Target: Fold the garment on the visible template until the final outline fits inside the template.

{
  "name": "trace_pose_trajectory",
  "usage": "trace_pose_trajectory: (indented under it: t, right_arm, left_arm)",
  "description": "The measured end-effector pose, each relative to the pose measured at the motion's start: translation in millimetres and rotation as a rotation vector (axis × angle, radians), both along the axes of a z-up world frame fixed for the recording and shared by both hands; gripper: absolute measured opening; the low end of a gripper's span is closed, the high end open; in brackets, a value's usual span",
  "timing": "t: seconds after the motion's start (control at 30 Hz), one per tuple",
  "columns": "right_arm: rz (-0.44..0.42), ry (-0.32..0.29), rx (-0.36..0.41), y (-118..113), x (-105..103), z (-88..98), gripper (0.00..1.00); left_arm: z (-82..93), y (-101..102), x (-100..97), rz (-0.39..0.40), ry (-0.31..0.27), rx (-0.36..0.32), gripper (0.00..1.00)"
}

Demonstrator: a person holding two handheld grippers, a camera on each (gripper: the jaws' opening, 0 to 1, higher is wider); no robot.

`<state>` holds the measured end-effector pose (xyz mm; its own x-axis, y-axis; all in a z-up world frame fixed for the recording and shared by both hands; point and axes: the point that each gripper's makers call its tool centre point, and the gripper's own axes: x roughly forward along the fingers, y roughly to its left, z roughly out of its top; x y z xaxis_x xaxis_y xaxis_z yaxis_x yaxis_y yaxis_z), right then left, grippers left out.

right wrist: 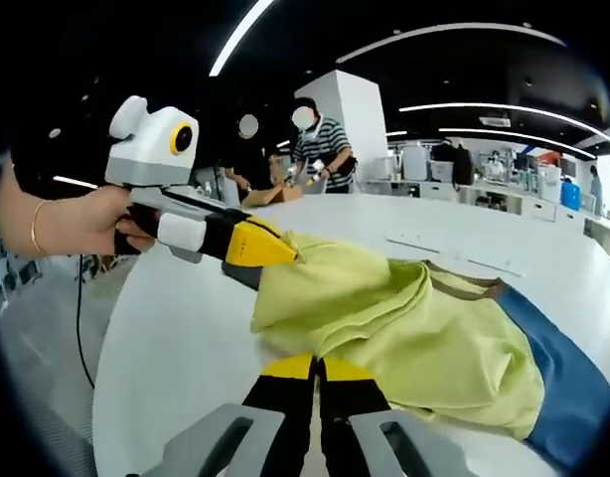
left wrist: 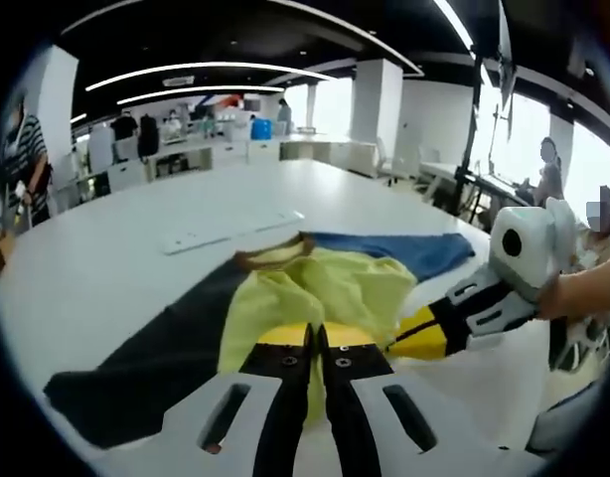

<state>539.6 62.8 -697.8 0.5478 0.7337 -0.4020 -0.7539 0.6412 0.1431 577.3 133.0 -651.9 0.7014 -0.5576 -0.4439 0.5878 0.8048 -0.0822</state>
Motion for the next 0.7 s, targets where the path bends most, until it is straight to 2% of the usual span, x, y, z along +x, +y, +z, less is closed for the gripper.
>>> trace_pose_trajectory:
  t: [0.03, 0.2, 0.3, 0.4, 0.7]
  right_arm:
    - [-0.012, 0.028, -0.012, -4.7, -1.1, -0.9, 0.00]
    - [-0.033, 0.044, -0.003, -20.7, -3.7, 13.4, 0.00]
    - [-0.038, 0.080, 0.014, -30.4, -8.4, 21.3, 0.00]
    - [-0.041, 0.078, 0.001, -40.0, -12.9, 25.9, 0.00]
    - [-0.021, 0.092, 0.027, -61.8, -36.0, 48.6, 0.00]
  left_arm:
    - [1.5, 1.2, 0.0, 0.003, -0.002, -0.002, 0.01]
    - [18.2, 11.1, -3.0, 0.015, -0.014, -0.036, 0.00]
    - [26.5, 15.1, -7.0, 0.009, -0.020, -0.043, 0.00]
    - [31.4, 16.5, -12.7, 0.008, -0.022, -0.047, 0.00]
    - [42.5, 21.4, -31.9, -0.007, -0.018, -0.070, 0.00]
